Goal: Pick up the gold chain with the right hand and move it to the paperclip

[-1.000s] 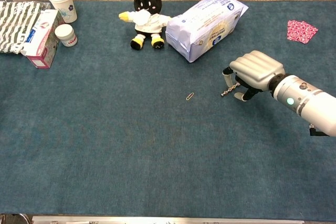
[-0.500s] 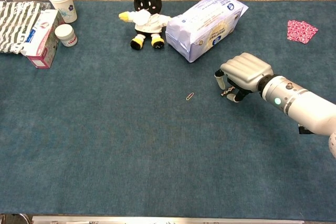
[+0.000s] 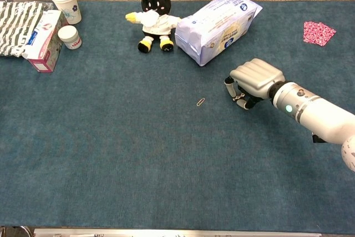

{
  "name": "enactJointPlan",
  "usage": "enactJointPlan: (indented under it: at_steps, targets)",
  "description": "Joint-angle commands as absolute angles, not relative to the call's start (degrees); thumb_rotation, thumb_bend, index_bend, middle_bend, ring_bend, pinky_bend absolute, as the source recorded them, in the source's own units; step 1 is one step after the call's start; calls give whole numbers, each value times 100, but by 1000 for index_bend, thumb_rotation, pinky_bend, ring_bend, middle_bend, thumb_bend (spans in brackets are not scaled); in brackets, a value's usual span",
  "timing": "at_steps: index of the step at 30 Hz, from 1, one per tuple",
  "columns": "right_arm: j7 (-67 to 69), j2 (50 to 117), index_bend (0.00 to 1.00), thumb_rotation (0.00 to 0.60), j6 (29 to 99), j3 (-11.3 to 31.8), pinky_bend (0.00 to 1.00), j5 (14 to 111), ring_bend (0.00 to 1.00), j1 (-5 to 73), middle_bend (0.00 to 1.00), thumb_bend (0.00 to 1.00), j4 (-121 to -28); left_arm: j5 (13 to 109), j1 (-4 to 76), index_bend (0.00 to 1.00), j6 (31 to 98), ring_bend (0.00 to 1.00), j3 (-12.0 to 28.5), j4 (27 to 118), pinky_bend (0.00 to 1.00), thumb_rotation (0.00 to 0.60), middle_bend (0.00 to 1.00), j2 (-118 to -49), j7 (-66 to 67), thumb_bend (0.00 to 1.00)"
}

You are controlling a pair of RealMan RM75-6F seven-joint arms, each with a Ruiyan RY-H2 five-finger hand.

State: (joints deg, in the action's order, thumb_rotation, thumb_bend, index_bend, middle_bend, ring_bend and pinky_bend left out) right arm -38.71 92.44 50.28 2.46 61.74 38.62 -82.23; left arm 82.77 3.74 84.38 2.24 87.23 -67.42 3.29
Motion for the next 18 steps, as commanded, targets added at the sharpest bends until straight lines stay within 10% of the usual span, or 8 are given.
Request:
enactJointPlan:
  at_steps: [1,18]
  targets:
    - [-3894,9250,525,600,5034,230,1000,6139,1000,3878,903,298,-8216,8283,373,0,8435,37,220,8718,0,600,89,-6744,322,184]
    - [-3867,9292,603,600,5129,198,1000,5988,1000,3936,913,394,-8156,8282,366,0,8437,37,231,8663,0,600,89,-6764,283,183]
